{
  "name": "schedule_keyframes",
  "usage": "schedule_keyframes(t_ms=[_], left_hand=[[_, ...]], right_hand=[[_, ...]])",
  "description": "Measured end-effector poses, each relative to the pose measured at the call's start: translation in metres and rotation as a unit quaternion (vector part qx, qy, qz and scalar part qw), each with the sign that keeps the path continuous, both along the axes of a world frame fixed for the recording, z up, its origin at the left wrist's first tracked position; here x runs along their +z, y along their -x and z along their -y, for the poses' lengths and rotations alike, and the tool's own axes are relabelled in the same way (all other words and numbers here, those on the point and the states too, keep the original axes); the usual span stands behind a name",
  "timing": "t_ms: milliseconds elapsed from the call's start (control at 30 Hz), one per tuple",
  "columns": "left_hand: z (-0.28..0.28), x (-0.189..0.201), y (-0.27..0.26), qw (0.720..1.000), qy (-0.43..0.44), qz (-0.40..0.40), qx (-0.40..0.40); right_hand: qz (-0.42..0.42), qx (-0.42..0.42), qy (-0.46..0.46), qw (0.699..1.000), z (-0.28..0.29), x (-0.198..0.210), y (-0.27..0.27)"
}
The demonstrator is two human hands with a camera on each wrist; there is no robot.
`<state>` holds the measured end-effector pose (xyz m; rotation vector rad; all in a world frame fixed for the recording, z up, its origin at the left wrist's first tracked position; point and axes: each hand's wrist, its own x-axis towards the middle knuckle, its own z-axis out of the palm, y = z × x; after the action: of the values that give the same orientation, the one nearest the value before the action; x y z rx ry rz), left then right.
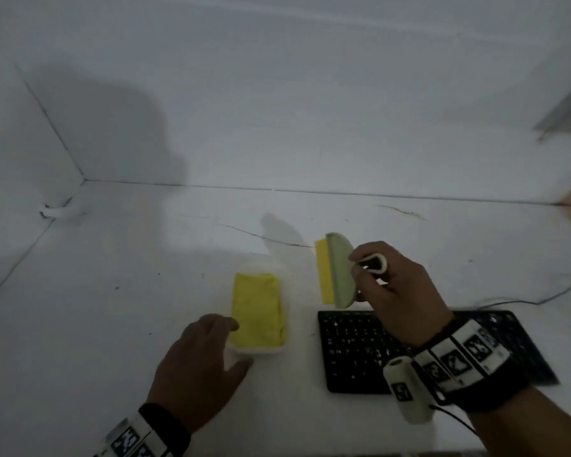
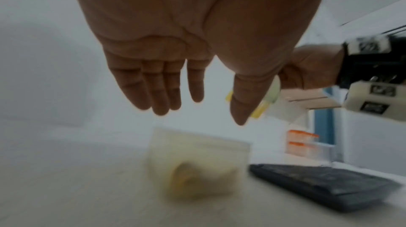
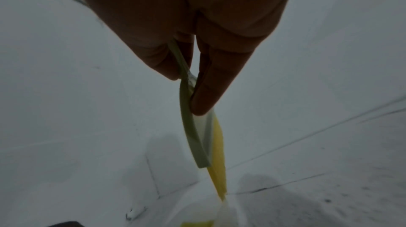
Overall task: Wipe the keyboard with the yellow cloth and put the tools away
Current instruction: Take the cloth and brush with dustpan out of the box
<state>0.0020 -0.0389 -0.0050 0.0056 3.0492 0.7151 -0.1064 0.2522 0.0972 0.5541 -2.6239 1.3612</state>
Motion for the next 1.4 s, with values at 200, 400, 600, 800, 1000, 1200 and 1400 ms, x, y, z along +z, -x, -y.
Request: schedule_keyframes(t_ms=[200, 400, 600, 800, 1000, 1200, 1400], left_hand=[[-0.083, 0.007, -0.018, 0.992, -0.043, 0.079, -0.091], [-0.144, -0.031, 0.004, 0.985, -0.052, 0.163, -0.032], [-0.155, -0.038, 0.017, 0.973, -0.092, 0.208, 0.036], [-0.162, -0.044, 0.009, 0.969, -0.135, 0.191, 0.079], [-0.158, -0.054, 0.002, 0.969, -0.163, 0.176, 0.065], [-0.148, -0.060, 0.002, 0.970, -0.162, 0.179, 0.035], [-0.147, -0.054, -0.012, 0.970, -0.189, 0.150, 0.035]], right_hand=[[0.055, -0.083, -0.009, 0.995, -0.077, -0.014, -0.028], [0.100, -0.068, -0.016, 0.993, -0.099, -0.042, -0.027], [0.118, 0.006, -0.023, 0.993, -0.093, -0.050, -0.022], [0.130, 0.020, -0.020, 0.991, -0.092, -0.053, -0.017], [0.128, 0.015, -0.027, 0.991, -0.084, -0.055, -0.021], [0.133, 0.012, -0.029, 0.991, -0.073, -0.054, -0.028], [0.146, -0.003, -0.022, 0.989, -0.060, -0.052, -0.028]])
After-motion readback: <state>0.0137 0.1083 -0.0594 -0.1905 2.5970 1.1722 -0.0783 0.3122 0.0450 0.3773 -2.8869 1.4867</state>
